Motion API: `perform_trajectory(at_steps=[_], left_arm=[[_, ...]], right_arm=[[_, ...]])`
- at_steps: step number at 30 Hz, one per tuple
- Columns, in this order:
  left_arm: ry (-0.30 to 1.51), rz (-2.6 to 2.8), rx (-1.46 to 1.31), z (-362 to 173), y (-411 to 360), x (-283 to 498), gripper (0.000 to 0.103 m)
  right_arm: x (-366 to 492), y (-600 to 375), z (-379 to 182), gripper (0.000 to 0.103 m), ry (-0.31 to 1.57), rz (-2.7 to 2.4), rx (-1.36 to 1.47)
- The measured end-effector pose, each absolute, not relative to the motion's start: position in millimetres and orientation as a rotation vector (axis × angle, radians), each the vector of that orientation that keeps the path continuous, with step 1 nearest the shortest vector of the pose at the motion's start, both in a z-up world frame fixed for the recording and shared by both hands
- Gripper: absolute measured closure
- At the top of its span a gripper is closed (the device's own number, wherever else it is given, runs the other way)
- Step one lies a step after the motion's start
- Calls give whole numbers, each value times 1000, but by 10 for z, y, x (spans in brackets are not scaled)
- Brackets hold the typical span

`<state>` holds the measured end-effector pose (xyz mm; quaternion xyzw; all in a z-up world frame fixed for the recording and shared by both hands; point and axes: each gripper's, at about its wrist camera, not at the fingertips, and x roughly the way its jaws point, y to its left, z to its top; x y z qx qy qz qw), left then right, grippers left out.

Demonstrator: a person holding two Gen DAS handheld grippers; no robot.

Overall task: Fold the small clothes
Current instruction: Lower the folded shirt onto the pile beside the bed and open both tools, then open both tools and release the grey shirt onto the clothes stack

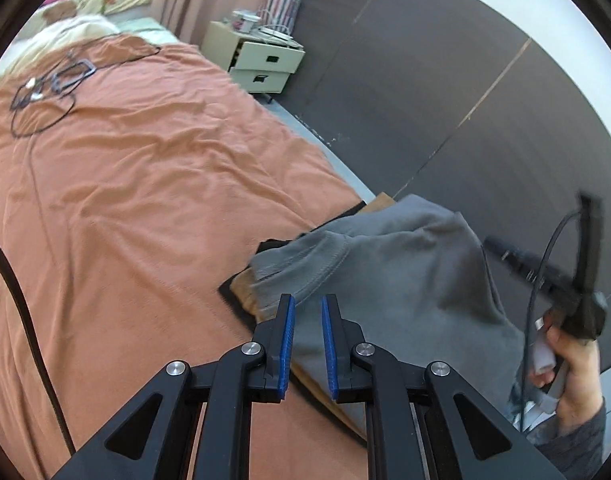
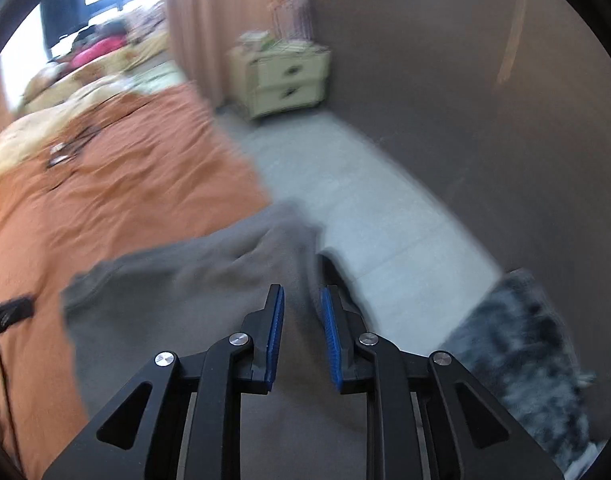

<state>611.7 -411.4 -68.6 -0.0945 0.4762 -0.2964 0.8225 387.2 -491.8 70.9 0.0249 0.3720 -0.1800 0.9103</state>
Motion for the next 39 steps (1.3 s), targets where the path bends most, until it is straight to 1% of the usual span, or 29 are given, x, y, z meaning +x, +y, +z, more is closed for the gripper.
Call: perform_trajectory(at_steps=[1,3,5,7,9,13,15,17,20,22,25,27,29,33,35,39], left_arm=[[1019,-646,-202,-703,-4157,6134,90],[1021,-666,-198,-725,-4216,6158,90],[1013,-696,-185,-745,-4307,6188,90],[1014,-718,-178,-786,-4400,6220,90],[1020,-721,-168,-841,-4469,6234,90],[1056,-659,-134,-1039,-4571,6384,90],[1075,-634,-154,-1157,-4531,6459,91],[1089,-636,-192,-1261,-4480,6504,99],[1076,-646,-211,-1317,-4426,6512,101],[1077,-642,-217,-1296,-4416,6507,101],[1063,-636,-213,-1187,-4400,6484,101],[1026,-626,-217,-1085,-4355,6471,101],[1001,-625,-229,-1007,-4297,6483,101],[1023,-642,-226,-1014,-4303,6534,100],[1035,-631,-206,-1066,-4317,6546,100],[1065,-624,-237,-1261,-4262,6573,101]], right_arm=[[3800,-4933,804,86,714,-352,90],[3781,-4919,839,86,712,-269,126],[3902,-4879,690,86,813,-170,139],[4021,-4883,503,86,883,-183,98],[4127,-4982,386,86,902,-260,55],[4358,-5330,201,86,957,-318,123],[4457,-5420,116,86,987,-323,140],[4575,-5470,41,86,1010,-327,138],[4784,-5500,49,86,1010,-347,136],[4869,-5416,110,86,976,-357,129],[4886,-5240,229,86,900,-309,127],[4878,-5159,274,86,893,-276,115],[4893,-5075,263,86,925,-238,87],[5056,-5027,142,86,1001,-229,2],[5159,-5091,6,86,1037,-243,11],[5396,-5146,-96,86,1029,-259,45]])
